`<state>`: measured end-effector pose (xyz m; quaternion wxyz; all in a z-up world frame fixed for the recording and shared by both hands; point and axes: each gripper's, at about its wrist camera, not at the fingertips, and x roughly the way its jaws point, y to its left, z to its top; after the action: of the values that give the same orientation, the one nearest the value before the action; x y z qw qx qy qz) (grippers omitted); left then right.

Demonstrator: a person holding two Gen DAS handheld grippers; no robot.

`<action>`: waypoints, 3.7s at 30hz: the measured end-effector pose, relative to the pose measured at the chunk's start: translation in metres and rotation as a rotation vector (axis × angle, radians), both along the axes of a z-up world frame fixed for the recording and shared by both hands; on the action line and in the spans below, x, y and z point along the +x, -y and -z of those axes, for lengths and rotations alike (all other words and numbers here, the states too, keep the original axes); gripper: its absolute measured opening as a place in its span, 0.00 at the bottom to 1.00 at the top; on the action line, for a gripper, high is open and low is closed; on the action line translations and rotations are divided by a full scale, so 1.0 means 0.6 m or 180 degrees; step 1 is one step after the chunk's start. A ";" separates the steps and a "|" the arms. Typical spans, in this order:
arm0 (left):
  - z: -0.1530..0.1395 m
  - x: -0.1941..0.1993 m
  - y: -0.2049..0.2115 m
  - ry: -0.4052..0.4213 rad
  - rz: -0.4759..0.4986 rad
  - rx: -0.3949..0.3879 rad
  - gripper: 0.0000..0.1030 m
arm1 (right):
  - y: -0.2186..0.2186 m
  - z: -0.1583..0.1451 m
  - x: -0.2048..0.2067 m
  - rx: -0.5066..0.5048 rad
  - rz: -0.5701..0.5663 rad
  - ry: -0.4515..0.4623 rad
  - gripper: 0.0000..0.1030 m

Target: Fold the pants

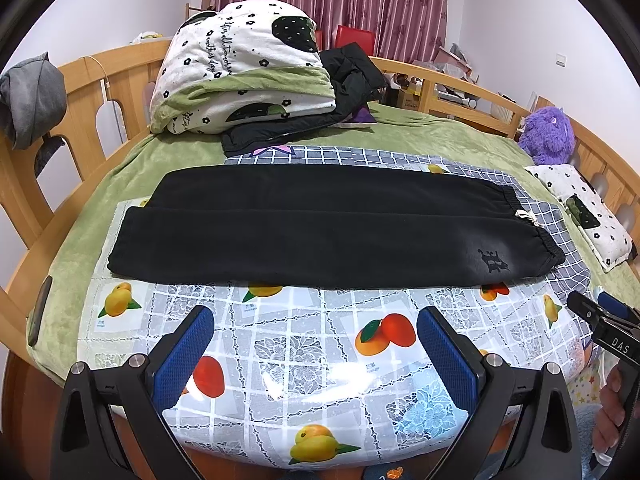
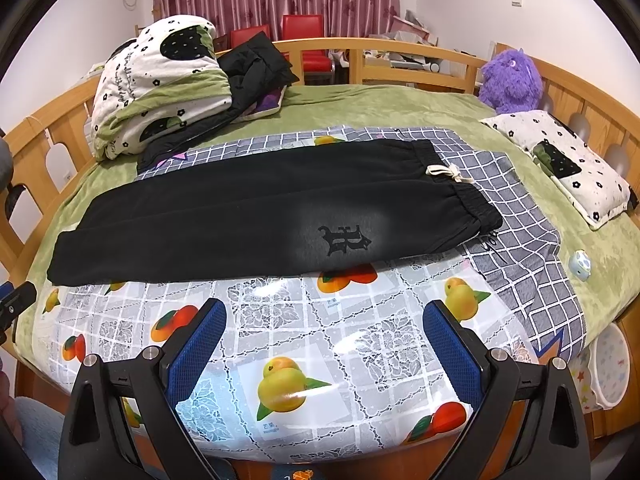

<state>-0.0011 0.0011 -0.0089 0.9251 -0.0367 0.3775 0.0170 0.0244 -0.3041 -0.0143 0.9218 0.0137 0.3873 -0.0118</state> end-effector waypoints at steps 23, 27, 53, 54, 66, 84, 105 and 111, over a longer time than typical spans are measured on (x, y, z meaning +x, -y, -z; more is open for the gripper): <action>0.001 0.098 -0.104 0.0213 -0.0398 -0.0342 0.98 | 0.017 -0.004 0.107 0.0418 0.0046 -0.0018 0.77; 0.036 0.126 -0.140 0.0021 -0.0490 -0.0247 0.98 | 0.018 -0.018 0.139 0.0069 -0.0101 0.0178 0.76; 0.282 0.204 -0.331 -0.0338 -0.0860 -0.1191 0.79 | 0.224 0.250 0.237 0.1044 0.0456 -0.0378 0.61; 0.283 0.212 -0.332 -0.0334 -0.0875 -0.1170 0.79 | 0.228 0.251 0.240 0.1083 0.0472 -0.0353 0.62; 0.269 0.264 -0.355 -0.0379 -0.1200 -0.1016 0.10 | 0.217 0.254 0.324 0.1228 0.0401 -0.0309 0.16; 0.112 0.524 -0.355 0.0501 -0.0912 -0.0335 0.08 | 0.165 0.075 0.630 0.0785 -0.0058 0.0282 0.12; 0.189 0.375 -0.320 -0.0131 -0.0850 -0.0617 0.69 | 0.203 0.178 0.446 0.0688 0.0165 -0.0221 0.57; 0.267 0.278 -0.321 -0.0426 -0.1007 -0.1203 0.69 | 0.226 0.244 0.372 0.1108 0.0292 -0.0432 0.57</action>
<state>0.1655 0.1935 -0.1692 0.8607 -0.2664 0.4238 0.0931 0.2475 -0.4396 -0.1606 0.8757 0.1898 0.4437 0.0124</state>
